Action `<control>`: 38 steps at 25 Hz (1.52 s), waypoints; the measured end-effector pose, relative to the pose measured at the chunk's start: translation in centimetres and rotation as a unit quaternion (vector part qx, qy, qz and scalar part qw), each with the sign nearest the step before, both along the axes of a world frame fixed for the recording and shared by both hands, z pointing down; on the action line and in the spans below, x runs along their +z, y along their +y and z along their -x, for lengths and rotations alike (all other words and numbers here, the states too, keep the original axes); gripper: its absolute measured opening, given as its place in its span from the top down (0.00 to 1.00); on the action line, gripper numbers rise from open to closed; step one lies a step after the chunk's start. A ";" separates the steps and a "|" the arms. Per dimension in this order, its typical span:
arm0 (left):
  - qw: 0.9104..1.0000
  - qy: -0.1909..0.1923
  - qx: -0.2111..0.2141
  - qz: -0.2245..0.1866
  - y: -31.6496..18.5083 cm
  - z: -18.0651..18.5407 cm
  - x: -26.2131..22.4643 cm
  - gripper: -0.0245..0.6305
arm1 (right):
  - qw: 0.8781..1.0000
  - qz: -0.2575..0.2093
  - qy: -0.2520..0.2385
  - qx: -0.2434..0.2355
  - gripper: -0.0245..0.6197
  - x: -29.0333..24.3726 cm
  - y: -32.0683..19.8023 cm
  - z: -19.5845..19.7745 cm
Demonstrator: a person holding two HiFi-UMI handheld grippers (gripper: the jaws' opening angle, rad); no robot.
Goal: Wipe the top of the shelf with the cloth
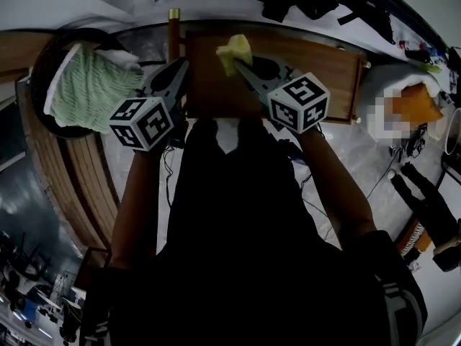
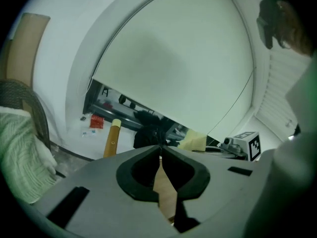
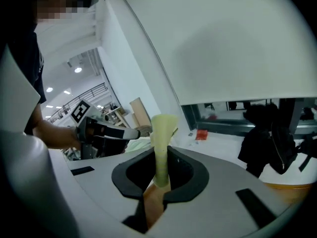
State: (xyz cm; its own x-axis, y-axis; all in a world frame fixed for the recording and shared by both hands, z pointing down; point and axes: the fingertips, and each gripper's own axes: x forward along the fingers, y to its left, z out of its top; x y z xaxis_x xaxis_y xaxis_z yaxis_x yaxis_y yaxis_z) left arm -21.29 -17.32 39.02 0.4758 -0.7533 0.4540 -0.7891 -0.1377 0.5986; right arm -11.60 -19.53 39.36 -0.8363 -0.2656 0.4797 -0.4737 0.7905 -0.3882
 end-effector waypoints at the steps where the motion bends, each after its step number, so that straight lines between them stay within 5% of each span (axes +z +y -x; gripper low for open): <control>1: 1.000 -0.001 0.003 0.010 -0.2 -0.8 0.5 0.94 | 1.000 0.010 0.000 -0.006 0.89 0.8 -0.1 0.3; 7: 0.996 -0.022 0.007 0.084 -1.2 -4.0 4.1 0.95 | 0.999 0.050 0.013 0.006 0.89 5.4 -2.1 1.9; 18: 0.985 -0.059 -0.048 0.156 -2.6 -1.1 8.0 0.95 | 0.986 0.156 0.053 0.029 0.89 16.0 -3.6 6.9; 38: 0.975 -0.063 -0.078 0.198 -2.4 0.4 10.8 0.95 | 0.978 0.153 0.144 0.015 0.89 22.0 -4.0 10.3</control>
